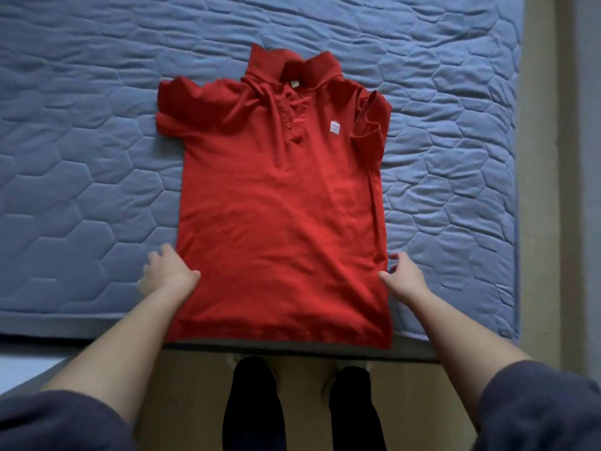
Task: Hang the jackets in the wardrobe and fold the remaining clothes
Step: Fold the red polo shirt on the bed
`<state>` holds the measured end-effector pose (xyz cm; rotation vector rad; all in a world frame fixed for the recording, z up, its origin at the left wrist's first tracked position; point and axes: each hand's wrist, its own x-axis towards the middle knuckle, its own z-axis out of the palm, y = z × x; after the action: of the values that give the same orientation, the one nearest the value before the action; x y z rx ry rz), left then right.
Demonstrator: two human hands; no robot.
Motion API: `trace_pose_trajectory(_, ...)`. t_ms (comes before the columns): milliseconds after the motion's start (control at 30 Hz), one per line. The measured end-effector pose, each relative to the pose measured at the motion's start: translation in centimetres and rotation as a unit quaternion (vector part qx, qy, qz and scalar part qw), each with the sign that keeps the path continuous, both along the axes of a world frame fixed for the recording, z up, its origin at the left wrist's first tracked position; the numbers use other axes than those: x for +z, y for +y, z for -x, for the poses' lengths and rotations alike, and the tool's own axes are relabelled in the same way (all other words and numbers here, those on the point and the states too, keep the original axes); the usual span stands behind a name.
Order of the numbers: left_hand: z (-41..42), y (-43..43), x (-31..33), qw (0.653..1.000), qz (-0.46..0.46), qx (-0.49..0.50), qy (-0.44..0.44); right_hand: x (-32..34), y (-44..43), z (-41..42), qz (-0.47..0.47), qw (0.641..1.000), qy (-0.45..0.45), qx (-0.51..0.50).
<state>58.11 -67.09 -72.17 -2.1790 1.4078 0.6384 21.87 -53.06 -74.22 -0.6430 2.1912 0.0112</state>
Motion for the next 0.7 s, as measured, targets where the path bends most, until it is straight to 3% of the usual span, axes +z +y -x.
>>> trace_pose_trajectory(133,3.7,-4.7,-1.9,0.984,0.110,-0.129,0.056,-1.4,-6.9,0.5,0.086,0.993,0.075,0.041)
trace_pose_trajectory(300,7.7,-13.3,-4.8,0.922,0.239,-0.283,0.111,-3.0,-16.5,2.7,0.178,0.959,0.190,0.109)
trace_pose_trajectory(433,10.7,-18.0,-7.7,0.899,0.258,-0.332,0.127,-4.2,-22.6,4.4,0.217,0.899,0.296,0.241)
trace_pose_trajectory(567,11.7,-18.4,-10.8,0.904,0.189,-0.378,0.060,-5.6,-24.2,6.2,0.129,0.820,0.361,0.426)
trace_pose_trajectory(633,11.5,-17.8,-11.3,0.900,0.201,-0.384,0.035,-5.8,-22.6,8.2,0.063,0.834,0.404,0.371)
trace_pose_trajectory(700,11.3,-17.6,-11.1,0.899,0.216,-0.380,0.019,-5.3,-20.5,10.5,-0.025,0.868,0.429,0.250)
